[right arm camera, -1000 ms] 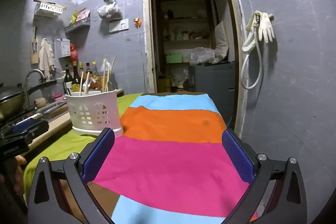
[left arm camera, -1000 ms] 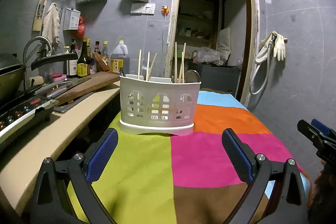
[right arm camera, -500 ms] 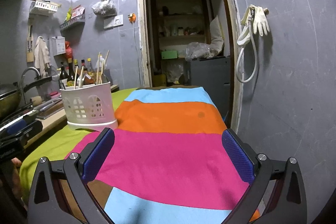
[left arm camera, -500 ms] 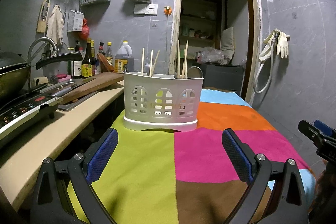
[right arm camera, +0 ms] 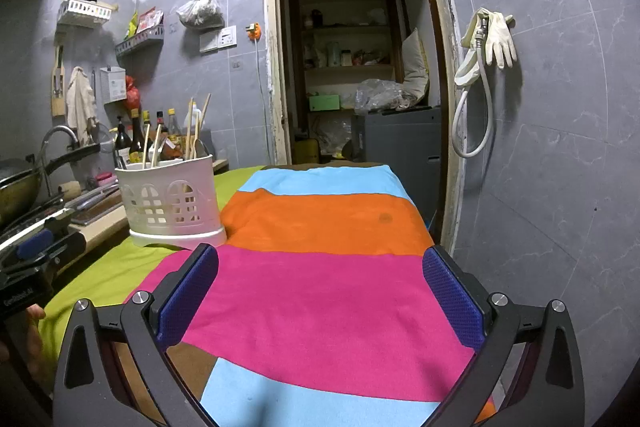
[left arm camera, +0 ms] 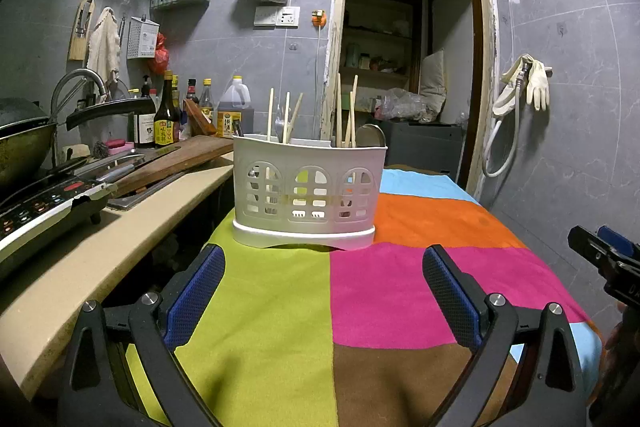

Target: Organize utensils

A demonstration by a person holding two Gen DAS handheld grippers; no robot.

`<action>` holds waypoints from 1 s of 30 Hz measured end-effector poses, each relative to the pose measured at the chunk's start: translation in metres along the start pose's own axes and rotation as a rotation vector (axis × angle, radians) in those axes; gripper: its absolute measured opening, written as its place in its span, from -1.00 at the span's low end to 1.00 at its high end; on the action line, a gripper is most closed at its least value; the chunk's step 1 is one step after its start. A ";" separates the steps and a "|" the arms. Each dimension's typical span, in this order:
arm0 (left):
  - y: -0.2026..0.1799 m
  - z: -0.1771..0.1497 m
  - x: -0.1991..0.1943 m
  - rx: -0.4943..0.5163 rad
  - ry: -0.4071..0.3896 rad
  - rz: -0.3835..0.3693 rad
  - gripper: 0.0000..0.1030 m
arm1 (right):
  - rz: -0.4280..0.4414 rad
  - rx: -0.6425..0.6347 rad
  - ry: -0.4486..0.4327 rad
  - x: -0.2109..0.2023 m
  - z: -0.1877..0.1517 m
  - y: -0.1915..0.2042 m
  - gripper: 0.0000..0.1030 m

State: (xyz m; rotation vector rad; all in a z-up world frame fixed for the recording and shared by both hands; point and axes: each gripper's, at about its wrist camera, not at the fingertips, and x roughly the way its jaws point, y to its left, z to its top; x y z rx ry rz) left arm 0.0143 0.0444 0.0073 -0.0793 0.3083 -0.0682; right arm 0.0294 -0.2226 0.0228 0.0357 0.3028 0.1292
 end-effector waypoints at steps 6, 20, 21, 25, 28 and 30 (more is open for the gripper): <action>0.001 0.000 0.000 -0.003 0.002 -0.002 0.89 | 0.001 0.000 -0.001 0.000 0.000 0.000 1.00; -0.002 0.000 0.002 0.008 0.003 0.001 0.89 | 0.002 0.002 0.001 0.000 0.000 0.001 1.00; -0.002 0.000 0.002 0.010 0.003 0.001 0.89 | 0.002 0.003 0.000 0.000 0.000 0.001 1.00; -0.003 0.000 0.003 0.010 0.003 0.001 0.89 | 0.000 0.003 0.000 0.001 0.000 0.001 1.00; -0.002 0.000 0.003 0.010 0.005 0.001 0.89 | 0.000 0.004 0.000 0.001 0.000 0.001 1.00; -0.002 0.000 0.003 0.007 0.004 0.002 0.89 | 0.001 0.005 0.000 0.001 0.000 0.001 1.00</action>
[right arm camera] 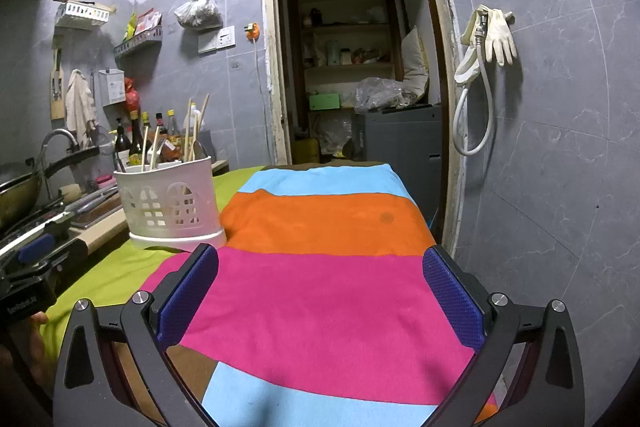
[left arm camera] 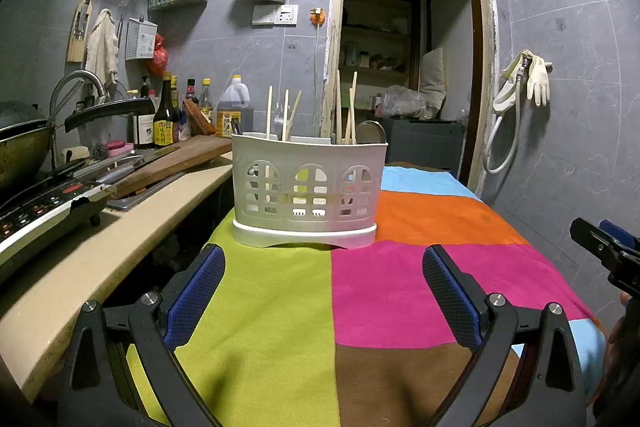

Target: Organize utensils

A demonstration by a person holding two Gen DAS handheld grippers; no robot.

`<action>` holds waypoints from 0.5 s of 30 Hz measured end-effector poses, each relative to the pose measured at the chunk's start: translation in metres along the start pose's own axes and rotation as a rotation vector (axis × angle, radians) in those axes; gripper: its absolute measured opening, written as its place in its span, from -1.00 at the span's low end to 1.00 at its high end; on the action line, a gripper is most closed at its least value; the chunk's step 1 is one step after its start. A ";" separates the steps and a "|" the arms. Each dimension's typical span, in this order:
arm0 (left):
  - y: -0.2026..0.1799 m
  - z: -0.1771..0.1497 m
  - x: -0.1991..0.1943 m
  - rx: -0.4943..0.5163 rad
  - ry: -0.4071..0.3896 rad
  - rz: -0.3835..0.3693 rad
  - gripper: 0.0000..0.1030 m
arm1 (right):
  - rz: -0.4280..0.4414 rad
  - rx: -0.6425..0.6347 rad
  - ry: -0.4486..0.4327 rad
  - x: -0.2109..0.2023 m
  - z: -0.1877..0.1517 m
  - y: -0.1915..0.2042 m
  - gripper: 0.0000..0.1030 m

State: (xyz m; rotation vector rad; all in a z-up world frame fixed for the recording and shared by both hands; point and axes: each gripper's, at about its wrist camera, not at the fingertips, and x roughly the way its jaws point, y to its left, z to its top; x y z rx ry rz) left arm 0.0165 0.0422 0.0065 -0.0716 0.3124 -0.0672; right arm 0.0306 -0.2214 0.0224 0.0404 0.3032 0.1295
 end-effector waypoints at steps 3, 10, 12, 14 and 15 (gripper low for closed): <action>0.001 0.000 0.001 -0.004 0.002 0.000 0.89 | 0.000 0.000 0.001 0.000 0.000 0.000 1.00; 0.001 0.000 0.001 0.000 0.001 0.000 0.89 | 0.000 0.002 -0.001 0.000 0.000 0.000 1.00; 0.001 0.000 0.001 0.004 0.001 -0.001 0.89 | 0.000 0.002 -0.001 0.001 0.000 0.000 1.00; 0.001 0.000 0.002 0.004 0.000 -0.001 0.89 | 0.000 0.003 0.000 0.003 0.000 0.000 1.00; 0.001 0.000 0.002 0.004 0.000 -0.002 0.89 | 0.001 0.003 -0.001 0.003 0.000 0.000 1.00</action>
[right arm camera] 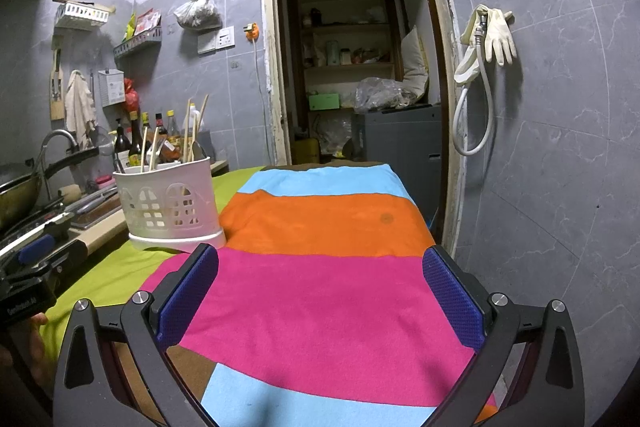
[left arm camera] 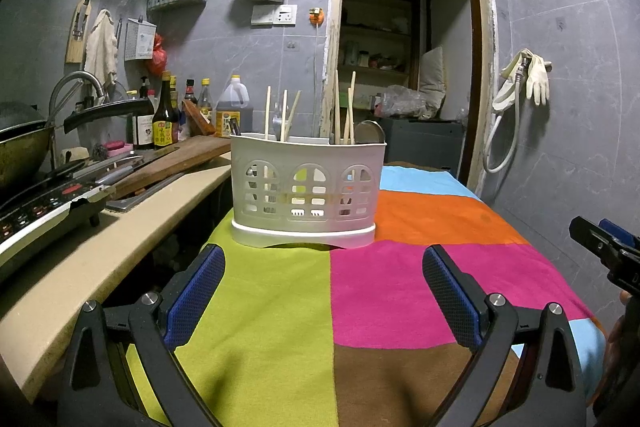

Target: Organize utensils

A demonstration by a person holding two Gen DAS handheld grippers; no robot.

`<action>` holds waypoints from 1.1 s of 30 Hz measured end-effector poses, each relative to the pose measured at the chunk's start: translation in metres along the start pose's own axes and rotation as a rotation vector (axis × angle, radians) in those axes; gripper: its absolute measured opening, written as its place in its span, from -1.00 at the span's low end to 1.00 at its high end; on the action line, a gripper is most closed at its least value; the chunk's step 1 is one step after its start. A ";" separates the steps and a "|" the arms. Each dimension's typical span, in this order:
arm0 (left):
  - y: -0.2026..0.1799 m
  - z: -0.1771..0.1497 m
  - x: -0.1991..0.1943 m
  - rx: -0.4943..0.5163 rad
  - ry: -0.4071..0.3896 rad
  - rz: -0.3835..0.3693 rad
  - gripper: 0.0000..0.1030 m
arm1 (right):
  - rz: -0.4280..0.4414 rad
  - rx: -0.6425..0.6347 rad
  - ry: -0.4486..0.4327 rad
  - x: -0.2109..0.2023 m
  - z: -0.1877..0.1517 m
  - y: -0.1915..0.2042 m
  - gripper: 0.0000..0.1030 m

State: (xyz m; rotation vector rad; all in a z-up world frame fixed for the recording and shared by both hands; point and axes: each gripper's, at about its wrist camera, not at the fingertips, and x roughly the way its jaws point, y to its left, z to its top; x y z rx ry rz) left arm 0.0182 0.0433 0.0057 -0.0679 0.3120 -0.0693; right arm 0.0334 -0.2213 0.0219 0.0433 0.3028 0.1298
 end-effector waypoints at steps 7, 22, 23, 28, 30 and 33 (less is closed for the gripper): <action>0.000 0.000 0.000 0.001 0.002 0.000 0.89 | -0.001 0.001 0.001 0.000 0.000 0.001 1.00; 0.001 0.000 0.002 -0.006 0.007 0.001 0.89 | 0.000 0.000 0.005 0.002 -0.002 0.003 1.00; 0.001 0.000 0.002 -0.006 0.007 0.001 0.89 | 0.000 0.001 0.006 0.003 -0.003 0.004 1.00; 0.002 -0.001 0.004 -0.019 0.020 -0.003 0.89 | 0.002 0.001 0.010 0.006 -0.004 0.004 1.00; 0.003 -0.001 0.007 -0.024 0.035 -0.007 0.89 | 0.002 0.002 0.011 0.007 -0.004 0.004 1.00; 0.003 -0.002 0.009 -0.020 0.041 -0.004 0.89 | 0.002 0.003 0.010 0.007 -0.004 0.004 1.00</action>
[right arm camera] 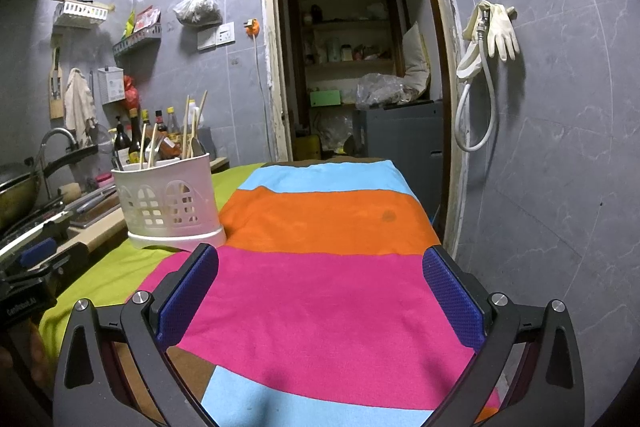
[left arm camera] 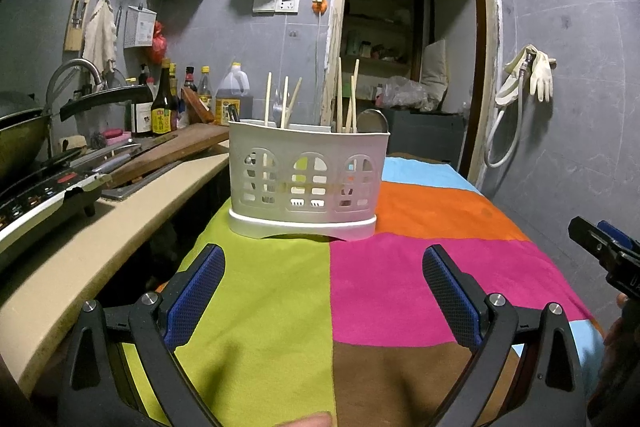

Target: Organize utensils

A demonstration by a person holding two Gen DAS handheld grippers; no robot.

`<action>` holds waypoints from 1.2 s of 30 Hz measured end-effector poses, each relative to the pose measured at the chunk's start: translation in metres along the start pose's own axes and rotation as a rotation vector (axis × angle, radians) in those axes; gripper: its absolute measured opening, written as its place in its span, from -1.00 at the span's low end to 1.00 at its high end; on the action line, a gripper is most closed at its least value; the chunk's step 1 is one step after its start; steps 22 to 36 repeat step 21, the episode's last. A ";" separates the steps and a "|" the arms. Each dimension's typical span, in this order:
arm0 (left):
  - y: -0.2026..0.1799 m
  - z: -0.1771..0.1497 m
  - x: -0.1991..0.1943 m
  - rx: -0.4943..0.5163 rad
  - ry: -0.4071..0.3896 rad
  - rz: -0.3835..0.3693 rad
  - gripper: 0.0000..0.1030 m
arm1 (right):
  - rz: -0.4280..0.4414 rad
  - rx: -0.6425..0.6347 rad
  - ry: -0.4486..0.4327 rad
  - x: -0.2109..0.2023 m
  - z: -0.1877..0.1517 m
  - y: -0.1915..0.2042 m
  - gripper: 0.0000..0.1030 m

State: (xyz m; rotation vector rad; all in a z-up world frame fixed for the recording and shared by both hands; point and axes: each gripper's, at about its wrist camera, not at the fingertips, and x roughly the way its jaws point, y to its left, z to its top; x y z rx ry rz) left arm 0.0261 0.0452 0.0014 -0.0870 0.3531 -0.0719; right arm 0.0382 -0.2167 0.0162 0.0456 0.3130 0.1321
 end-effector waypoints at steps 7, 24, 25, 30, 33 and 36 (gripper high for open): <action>0.000 0.000 0.002 -0.001 -0.007 0.010 0.89 | 0.000 0.002 0.006 0.002 0.000 -0.002 1.00; -0.003 -0.002 0.007 0.011 0.003 0.017 0.89 | 0.005 0.009 0.025 0.009 -0.003 -0.006 1.00; -0.003 -0.002 0.007 0.011 0.003 0.017 0.89 | 0.005 0.009 0.025 0.009 -0.003 -0.006 1.00; -0.003 -0.002 0.007 0.011 0.003 0.017 0.89 | 0.005 0.009 0.025 0.009 -0.003 -0.006 1.00; -0.003 -0.002 0.007 0.011 0.003 0.017 0.89 | 0.005 0.009 0.025 0.009 -0.003 -0.006 1.00; -0.003 -0.002 0.007 0.011 0.003 0.017 0.89 | 0.005 0.009 0.025 0.009 -0.003 -0.006 1.00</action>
